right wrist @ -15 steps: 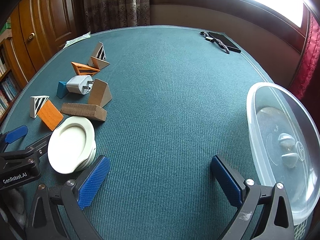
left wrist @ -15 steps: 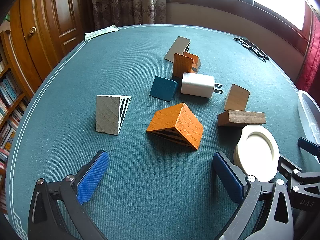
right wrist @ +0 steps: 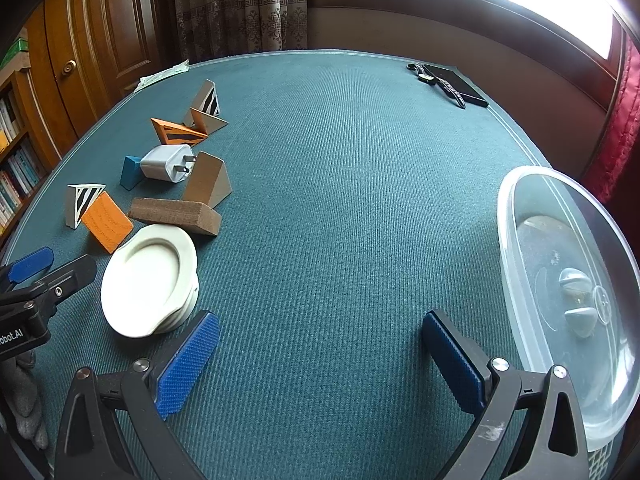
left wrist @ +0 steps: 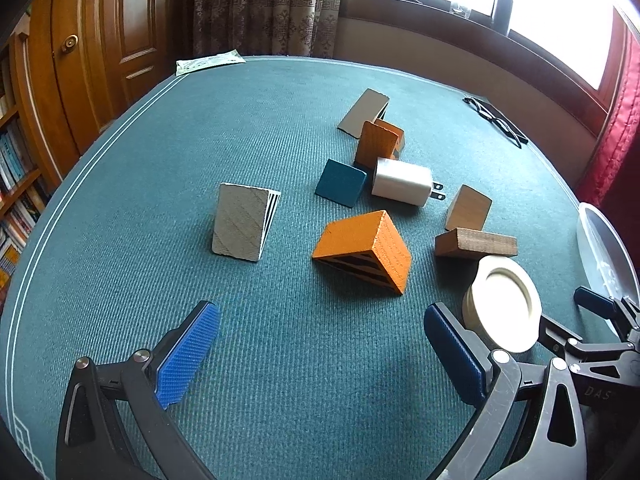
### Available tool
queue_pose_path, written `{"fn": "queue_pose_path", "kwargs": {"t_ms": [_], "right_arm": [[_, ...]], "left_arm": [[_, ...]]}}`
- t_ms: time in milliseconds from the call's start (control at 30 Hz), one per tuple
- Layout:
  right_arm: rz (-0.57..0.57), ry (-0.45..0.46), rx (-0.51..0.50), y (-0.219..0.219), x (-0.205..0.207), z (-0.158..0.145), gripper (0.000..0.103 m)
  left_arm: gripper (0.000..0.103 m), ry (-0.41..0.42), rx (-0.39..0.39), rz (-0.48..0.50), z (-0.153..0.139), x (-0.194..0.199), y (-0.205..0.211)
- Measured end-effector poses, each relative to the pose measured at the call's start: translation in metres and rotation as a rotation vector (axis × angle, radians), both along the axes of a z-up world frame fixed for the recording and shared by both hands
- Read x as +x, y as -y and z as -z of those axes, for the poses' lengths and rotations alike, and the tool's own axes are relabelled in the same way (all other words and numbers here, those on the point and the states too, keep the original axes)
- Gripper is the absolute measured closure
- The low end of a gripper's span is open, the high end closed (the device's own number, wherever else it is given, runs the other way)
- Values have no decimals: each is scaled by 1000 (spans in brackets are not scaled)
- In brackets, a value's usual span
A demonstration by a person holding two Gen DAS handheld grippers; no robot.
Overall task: Organize rigid objects
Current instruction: 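Grasp the pale wooden wedge with the left gripper while the right gripper grasps the white plate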
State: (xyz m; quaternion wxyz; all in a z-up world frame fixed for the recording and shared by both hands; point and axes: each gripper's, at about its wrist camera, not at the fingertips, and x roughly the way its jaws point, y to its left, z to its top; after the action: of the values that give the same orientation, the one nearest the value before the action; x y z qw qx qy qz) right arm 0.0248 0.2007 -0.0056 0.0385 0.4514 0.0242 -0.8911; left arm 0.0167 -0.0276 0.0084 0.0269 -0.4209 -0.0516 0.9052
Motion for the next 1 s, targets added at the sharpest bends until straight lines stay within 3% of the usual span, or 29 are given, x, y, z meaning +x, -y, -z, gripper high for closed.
{"fn": "queue_pose_path", "kwargs": {"t_ms": [433, 600, 833, 1000], "right_arm": [[-3, 0, 1, 3, 0, -1, 0], [-3, 0, 1, 2, 0, -1, 0], [-29, -2, 1, 8, 2, -1, 0], [-163, -3, -18, 21, 11, -3, 0]], "left_arm": [[1, 6, 7, -85, 1, 3, 41], [7, 1, -4, -84, 0, -6, 44], [30, 0, -50, -71, -2, -35, 39], [46, -17, -73, -77, -2, -48, 38]]}}
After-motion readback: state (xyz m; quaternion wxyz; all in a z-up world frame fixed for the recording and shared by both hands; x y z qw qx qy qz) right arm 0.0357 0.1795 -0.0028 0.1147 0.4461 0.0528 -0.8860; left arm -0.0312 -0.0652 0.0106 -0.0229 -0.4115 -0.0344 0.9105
